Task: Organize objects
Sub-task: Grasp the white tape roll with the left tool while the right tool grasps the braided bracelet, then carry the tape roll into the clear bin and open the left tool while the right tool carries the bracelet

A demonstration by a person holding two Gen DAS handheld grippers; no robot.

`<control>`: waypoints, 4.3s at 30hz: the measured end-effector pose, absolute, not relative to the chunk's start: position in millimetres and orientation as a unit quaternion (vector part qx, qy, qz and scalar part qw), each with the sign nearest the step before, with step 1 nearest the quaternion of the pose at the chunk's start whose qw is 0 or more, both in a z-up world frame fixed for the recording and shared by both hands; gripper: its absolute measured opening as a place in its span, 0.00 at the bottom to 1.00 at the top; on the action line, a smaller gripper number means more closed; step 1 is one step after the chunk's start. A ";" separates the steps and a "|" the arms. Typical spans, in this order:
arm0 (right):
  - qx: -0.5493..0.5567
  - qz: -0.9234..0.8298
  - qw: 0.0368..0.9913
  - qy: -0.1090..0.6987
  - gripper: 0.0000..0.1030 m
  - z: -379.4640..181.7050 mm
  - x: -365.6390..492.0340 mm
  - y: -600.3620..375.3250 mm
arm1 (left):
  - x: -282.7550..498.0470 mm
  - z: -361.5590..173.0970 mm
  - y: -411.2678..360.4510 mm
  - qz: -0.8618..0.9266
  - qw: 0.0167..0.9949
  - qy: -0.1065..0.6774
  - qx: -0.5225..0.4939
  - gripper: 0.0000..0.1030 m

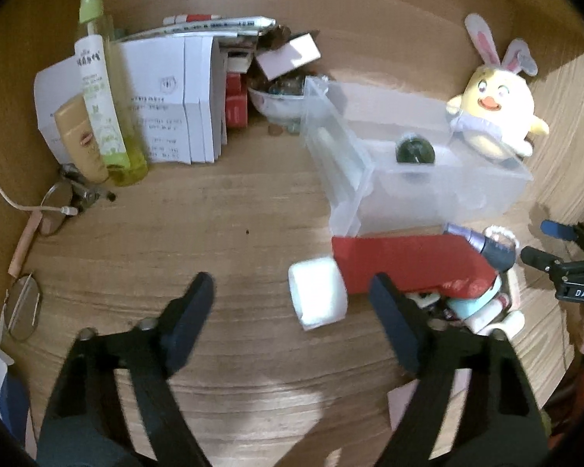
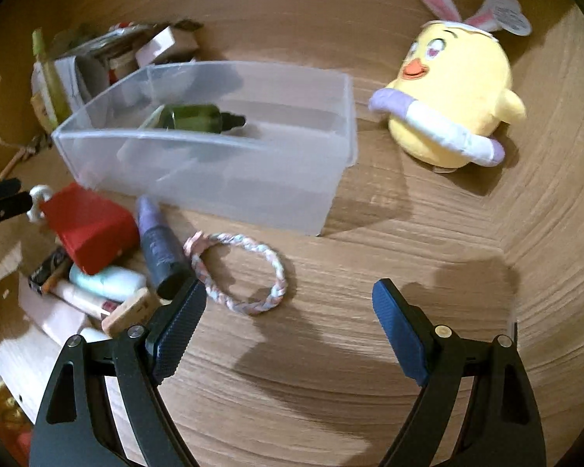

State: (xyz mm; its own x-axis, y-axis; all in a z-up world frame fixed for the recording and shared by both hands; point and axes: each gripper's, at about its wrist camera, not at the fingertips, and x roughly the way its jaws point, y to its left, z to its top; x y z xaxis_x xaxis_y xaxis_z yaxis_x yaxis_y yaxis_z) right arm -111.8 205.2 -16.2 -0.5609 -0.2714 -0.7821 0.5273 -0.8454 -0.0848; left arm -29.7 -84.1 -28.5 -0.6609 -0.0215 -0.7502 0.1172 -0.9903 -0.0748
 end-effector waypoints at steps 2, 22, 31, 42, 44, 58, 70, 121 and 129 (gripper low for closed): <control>0.410 -0.865 0.234 0.169 0.83 -19.9 -109.4 200.8 | -30.9 -32.8 -84.2 -0.906 0.037 0.057 0.417 0.77; 0.445 -0.848 0.254 0.139 0.63 -34.9 -138.0 191.2 | -42.6 -43.7 -99.4 -0.890 0.031 0.105 0.442 0.45; 0.436 -0.848 0.266 0.143 0.24 -32.2 -135.7 188.5 | -46.9 -41.0 -98.8 -0.896 0.031 0.105 0.430 0.28; 0.426 -0.861 0.254 0.110 0.09 -22.6 -130.8 204.3 | -38.4 -32.9 -102.5 -0.904 0.045 0.107 0.411 0.21; 0.419 -0.866 0.251 0.105 0.09 -17.1 -128.2 208.2 | -36.3 -29.0 -102.7 -0.906 0.047 0.108 0.406 0.21; 0.414 -0.866 0.264 0.096 0.23 -0.7 -118.1 216.4 | -23.5 8.0 -93.0 -0.925 0.044 0.104 0.362 0.21; 0.429 -0.851 0.252 0.166 0.57 -33.7 -137.3 188.6 | -30.6 27.9 -74.8 -0.934 0.021 0.104 0.341 0.21; 0.296 -0.908 0.288 0.068 0.12 83.2 -182.1 162.1 | -141.0 39.3 -41.7 -0.928 0.015 0.100 0.359 0.21; 0.335 -0.894 0.286 0.084 0.12 48.3 -198.3 144.5 | -156.1 18.2 -31.3 -0.917 0.009 0.088 0.389 0.21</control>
